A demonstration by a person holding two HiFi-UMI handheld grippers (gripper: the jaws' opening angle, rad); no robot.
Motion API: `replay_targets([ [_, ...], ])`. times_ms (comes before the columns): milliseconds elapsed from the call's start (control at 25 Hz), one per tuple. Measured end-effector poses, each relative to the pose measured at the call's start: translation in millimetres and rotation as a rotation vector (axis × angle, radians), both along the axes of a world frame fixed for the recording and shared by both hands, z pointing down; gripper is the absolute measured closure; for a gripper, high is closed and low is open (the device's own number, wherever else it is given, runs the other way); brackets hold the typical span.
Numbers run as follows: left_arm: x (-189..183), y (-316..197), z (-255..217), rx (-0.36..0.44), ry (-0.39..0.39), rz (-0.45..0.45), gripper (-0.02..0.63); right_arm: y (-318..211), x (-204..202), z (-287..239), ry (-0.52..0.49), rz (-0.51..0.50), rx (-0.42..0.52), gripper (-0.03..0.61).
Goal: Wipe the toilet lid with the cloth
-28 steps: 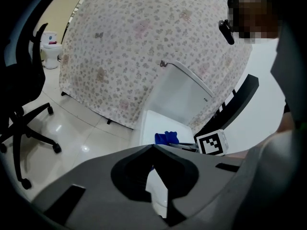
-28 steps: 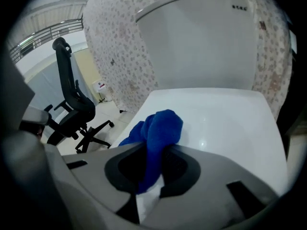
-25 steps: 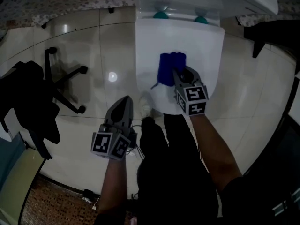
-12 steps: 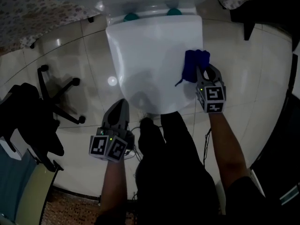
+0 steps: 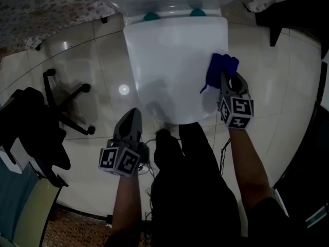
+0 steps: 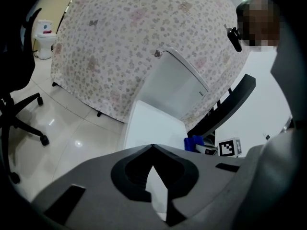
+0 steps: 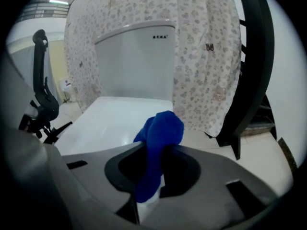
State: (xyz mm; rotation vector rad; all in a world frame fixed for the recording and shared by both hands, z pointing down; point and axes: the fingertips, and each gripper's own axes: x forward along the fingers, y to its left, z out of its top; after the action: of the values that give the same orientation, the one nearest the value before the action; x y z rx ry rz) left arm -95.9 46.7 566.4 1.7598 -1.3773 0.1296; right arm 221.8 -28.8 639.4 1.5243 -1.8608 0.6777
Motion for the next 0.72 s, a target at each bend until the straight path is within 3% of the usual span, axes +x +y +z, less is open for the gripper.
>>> replay_targets([
  [200, -28.6, 14.2, -3.1, 0.006, 0.005, -0.048, 0.614, 13.2, -92.6, -32.6, -0.167, -0.080, 0.050, 0.512],
  [480, -66.6, 45.6, -17.0, 0.011, 0.001, -0.069, 0.614, 69.4, -244.1, -59.6, -0.388, -0.223, -0.001, 0.511],
  [600, -75.5, 56.3, -27.5, 0.014, -0.013, -0.040, 0.614, 87.0, -278.5, -50.1, -0.436, -0.221, -0.044, 0.511],
  [720, -81.4, 69.9, -27.8, 0.004, -0.030, -0.012, 0.614, 99.2, -285.1, -16.5, -0.409, -0.203, -0.110, 0.511],
])
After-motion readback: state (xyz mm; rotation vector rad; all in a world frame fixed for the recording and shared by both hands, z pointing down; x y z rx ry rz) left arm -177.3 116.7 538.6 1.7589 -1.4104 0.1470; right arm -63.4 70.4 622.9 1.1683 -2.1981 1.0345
